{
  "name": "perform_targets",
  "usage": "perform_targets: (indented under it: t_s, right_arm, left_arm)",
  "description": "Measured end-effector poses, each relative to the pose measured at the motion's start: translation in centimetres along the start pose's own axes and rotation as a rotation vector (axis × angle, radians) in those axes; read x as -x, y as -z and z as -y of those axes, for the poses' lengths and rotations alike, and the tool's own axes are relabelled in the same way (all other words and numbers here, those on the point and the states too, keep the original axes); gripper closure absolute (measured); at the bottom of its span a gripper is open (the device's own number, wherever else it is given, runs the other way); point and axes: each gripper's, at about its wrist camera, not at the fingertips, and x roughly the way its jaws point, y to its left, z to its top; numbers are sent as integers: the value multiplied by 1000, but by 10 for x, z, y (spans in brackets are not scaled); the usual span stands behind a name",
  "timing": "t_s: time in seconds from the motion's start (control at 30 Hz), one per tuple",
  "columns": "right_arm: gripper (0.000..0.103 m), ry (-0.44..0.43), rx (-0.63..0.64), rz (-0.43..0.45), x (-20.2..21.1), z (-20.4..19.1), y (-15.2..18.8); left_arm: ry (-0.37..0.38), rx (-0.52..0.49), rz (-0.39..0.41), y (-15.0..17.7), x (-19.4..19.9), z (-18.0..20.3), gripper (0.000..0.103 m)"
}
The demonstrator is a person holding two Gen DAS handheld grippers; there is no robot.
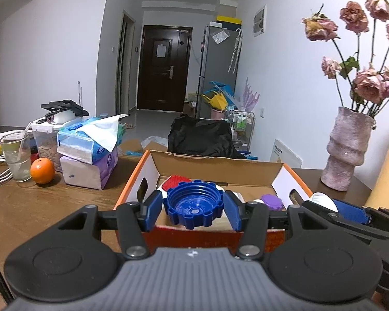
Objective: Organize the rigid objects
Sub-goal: 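Carry the blue cap and white cap toward the cardboard box with both tools, then lower both caps into the box and open both tools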
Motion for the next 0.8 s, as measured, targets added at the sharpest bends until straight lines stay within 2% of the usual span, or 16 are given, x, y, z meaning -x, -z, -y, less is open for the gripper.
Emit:
perform_targets:
  t_s: [0.37,0.8]
  right_arm:
    - [64,-2,-4,-21,-56,5,-5]
    - [64,38,-3,-64,-121,13,-11]
  left_arm:
    - [-35,26,-6,-18,-55,-2,50]
    - [-73,36,-35,-32,-111,-9,50]
